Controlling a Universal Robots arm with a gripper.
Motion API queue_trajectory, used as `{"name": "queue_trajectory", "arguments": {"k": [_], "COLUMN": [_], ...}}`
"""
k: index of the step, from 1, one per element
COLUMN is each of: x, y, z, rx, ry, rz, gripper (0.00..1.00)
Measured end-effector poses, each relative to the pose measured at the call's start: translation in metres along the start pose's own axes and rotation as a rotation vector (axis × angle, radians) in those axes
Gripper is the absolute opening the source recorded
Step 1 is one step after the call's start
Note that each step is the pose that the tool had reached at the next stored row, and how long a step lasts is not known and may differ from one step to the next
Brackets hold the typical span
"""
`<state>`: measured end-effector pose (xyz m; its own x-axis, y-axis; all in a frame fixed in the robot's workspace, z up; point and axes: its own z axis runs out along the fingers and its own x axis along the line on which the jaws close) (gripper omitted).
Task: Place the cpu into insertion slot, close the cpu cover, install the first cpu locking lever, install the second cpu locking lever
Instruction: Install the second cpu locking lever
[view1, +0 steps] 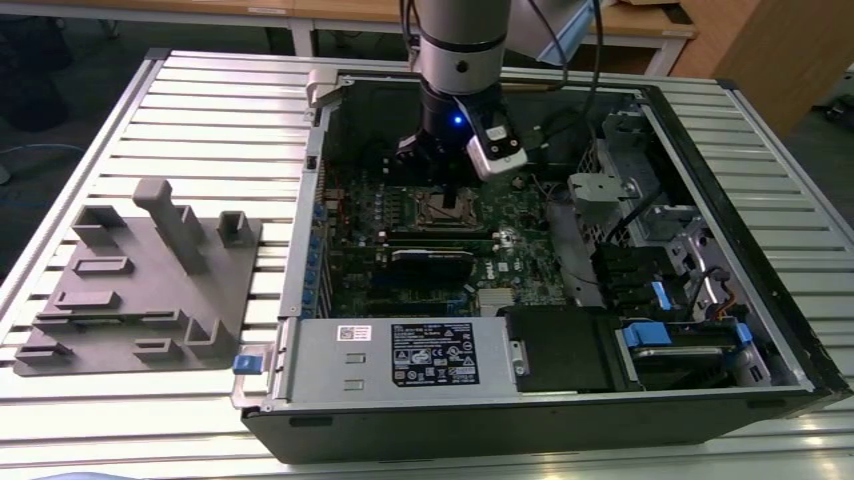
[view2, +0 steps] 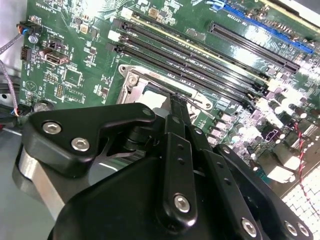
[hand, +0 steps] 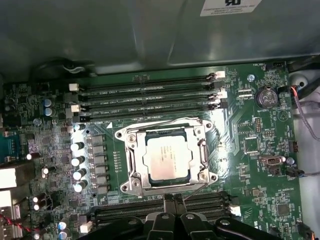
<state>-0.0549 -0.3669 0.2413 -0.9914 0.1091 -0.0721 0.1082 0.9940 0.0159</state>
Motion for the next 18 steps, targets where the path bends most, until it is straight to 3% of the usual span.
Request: {"name": "queue_trajectory", "arguments": {"k": [14, 18], "x": [0.0014, 0.0029], "y": [-0.0053, -0.0082], "z": [0.0025, 0.0039], "rx": [-0.0004, 0.0041], "ry": [0.0016, 0.0019], "rz": [-0.055, -0.058], "gripper": [0.11, 0.11]}}
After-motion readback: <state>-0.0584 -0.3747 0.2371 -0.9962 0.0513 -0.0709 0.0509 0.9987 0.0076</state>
